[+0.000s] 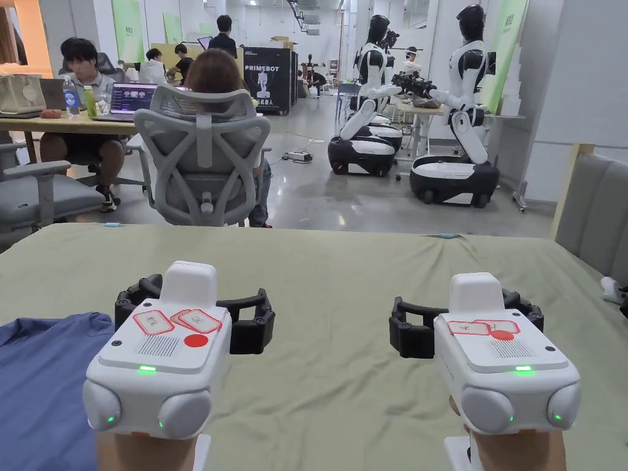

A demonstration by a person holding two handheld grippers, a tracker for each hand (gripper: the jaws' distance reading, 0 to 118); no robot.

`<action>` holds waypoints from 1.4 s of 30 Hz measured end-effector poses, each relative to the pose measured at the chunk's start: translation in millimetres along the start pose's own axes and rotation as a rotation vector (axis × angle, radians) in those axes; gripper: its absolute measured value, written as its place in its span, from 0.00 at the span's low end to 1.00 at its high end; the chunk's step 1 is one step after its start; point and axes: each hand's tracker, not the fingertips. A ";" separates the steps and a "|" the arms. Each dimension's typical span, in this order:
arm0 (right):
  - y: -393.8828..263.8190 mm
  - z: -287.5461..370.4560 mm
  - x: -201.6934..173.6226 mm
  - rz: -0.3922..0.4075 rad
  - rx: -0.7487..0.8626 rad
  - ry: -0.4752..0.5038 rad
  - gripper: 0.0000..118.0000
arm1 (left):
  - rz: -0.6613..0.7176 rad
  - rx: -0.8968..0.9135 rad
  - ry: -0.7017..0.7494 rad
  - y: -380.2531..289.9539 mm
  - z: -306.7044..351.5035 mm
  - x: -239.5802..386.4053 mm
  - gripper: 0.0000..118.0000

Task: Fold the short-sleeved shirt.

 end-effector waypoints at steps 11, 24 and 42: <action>0.8 -0.5 -2.1 0.008 0.007 -0.006 1.00 | -0.003 -0.003 0.000 0.4 -0.7 -0.4 1.00; -0.6 0.1 -6.0 0.015 0.006 -0.004 1.00 | -0.004 -0.008 0.005 -3.6 -0.9 -0.6 1.00; -1.9 1.5 -6.9 0.008 0.014 -0.024 1.00 | -0.002 0.002 0.010 -4.4 1.9 -1.8 1.00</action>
